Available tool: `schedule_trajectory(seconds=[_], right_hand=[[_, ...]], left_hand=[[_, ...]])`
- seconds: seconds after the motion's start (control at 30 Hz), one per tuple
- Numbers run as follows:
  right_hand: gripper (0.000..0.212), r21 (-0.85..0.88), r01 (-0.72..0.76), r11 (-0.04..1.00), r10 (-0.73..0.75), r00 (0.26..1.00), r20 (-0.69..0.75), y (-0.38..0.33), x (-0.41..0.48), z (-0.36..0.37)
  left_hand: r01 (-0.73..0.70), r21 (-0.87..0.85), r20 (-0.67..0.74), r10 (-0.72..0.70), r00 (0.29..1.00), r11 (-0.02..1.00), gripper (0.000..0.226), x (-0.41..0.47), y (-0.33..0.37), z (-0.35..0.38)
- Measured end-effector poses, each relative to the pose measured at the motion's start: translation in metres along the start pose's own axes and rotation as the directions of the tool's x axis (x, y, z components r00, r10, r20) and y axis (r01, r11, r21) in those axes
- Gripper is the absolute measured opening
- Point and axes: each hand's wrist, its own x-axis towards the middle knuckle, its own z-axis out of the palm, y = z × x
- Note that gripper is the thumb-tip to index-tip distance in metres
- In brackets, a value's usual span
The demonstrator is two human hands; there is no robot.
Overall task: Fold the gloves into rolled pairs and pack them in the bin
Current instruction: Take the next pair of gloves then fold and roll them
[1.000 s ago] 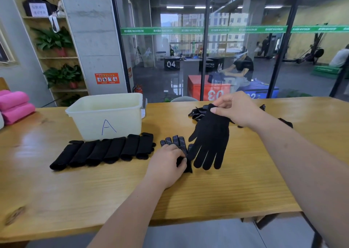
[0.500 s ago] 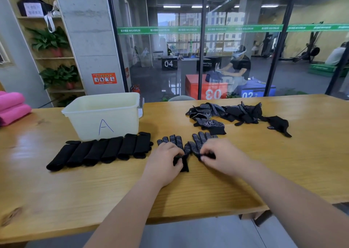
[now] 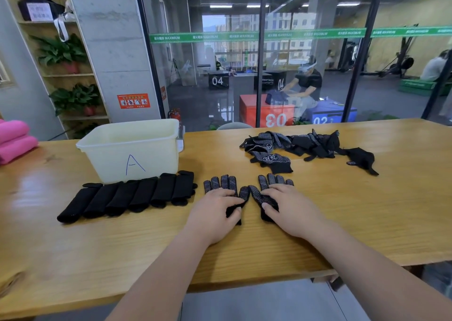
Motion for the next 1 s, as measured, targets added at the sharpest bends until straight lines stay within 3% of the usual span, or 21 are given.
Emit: schedule_trajectory(seconds=[0.17, 0.33, 0.63, 0.73, 0.83, 1.0], right_hand=[[0.051, 0.063, -0.086, 0.994, 0.09, 0.994, -0.061, -0.003, 0.009, -0.007], [0.073, -0.095, -0.114, 0.989, 0.128, 0.979, 0.159, -0.006, 0.02, 0.009], [0.075, -0.121, -0.074, 0.99, 0.101, 0.967, 0.234, -0.006, -0.002, 0.007], [0.072, -0.074, -0.083, 0.994, 0.098, 0.97, 0.224, -0.005, -0.011, -0.001], [0.072, -0.059, -0.101, 0.993, 0.107, 0.987, 0.12, -0.005, -0.004, -0.005], [0.077, -0.106, -0.184, 0.977, 0.2, 0.966, 0.166, -0.01, 0.015, 0.011]], left_hand=[[-0.042, 0.018, 0.006, 0.041, 0.999, 0.999, 0.038, 0.0, -0.001, 0.0], [-0.035, 0.064, 0.105, 0.029, 0.994, 0.997, 0.044, 0.0, 0.003, -0.004], [-0.058, 0.106, 0.161, 0.041, 0.986, 0.993, 0.048, -0.005, 0.012, -0.012], [-0.049, 0.032, 0.051, 0.047, 0.998, 0.998, 0.041, -0.01, 0.018, -0.014], [0.04, -0.028, -0.088, -0.042, 0.995, 0.999, 0.038, 0.001, 0.023, -0.014], [0.158, 0.175, 0.273, -0.201, 0.941, 0.972, 0.069, 0.026, 0.017, 0.003]])
